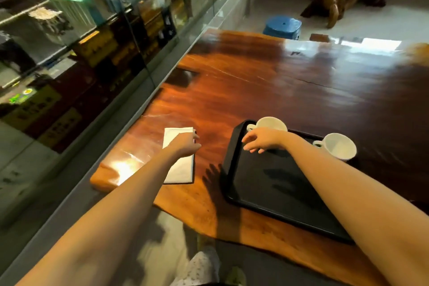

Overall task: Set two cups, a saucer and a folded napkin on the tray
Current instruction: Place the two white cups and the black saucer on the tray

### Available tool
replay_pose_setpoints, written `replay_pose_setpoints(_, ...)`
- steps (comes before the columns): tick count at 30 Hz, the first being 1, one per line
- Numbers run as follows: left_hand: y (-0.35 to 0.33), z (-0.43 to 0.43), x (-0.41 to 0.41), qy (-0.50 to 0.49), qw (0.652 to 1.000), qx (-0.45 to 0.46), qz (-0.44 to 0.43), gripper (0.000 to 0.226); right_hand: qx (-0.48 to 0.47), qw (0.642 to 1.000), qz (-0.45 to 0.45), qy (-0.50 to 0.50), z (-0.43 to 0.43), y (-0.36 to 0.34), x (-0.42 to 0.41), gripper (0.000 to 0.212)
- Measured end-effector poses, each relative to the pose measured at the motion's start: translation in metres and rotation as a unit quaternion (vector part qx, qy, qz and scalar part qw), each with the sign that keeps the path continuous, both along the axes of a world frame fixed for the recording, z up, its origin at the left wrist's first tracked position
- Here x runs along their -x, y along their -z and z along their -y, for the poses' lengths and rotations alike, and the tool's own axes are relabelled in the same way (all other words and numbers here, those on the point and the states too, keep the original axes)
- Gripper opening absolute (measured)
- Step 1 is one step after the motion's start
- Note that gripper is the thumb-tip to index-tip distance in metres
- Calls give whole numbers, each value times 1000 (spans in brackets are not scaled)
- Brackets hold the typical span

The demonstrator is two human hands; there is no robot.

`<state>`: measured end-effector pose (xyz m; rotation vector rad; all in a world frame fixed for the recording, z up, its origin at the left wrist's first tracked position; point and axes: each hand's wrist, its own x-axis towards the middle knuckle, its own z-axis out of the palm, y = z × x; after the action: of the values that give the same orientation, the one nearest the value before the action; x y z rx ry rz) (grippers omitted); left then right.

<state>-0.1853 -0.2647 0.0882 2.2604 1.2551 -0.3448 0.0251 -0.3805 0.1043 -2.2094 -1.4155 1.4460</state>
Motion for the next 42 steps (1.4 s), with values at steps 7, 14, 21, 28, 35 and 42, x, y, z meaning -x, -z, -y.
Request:
replay_pose_setpoints(7, 18, -8, 37, -50, 999, 17, 7, 39, -20, 995, 2, -100, -33, 20, 57, 43)
replay_pose_setpoints(14, 17, -27, 21, 32, 998, 52, -17, 39, 0, 997, 10, -72, -45, 21, 54, 42)
replay_pose_setpoints(21, 9, -40, -4, 114, 993, 37, 3, 36, 44, 999, 7, 16, -34, 15, 32, 42)
replay_pose_setpoints(28, 4, -30, -42, 239, 969, 47, -28, 37, 67, 993, 12, 101, 7, 12, 5, 44)
replay_pose_setpoints(35, -1, 30, -122, 346, 934, 76, -34, 35, 104, 968, 22, 226, 105, 2, -36, 45)
replay_pose_setpoints(42, -7, 130, -203, 408, 904, 109, -68, 36, 118, 926, 27, 358, 228, -7, -74, 42)
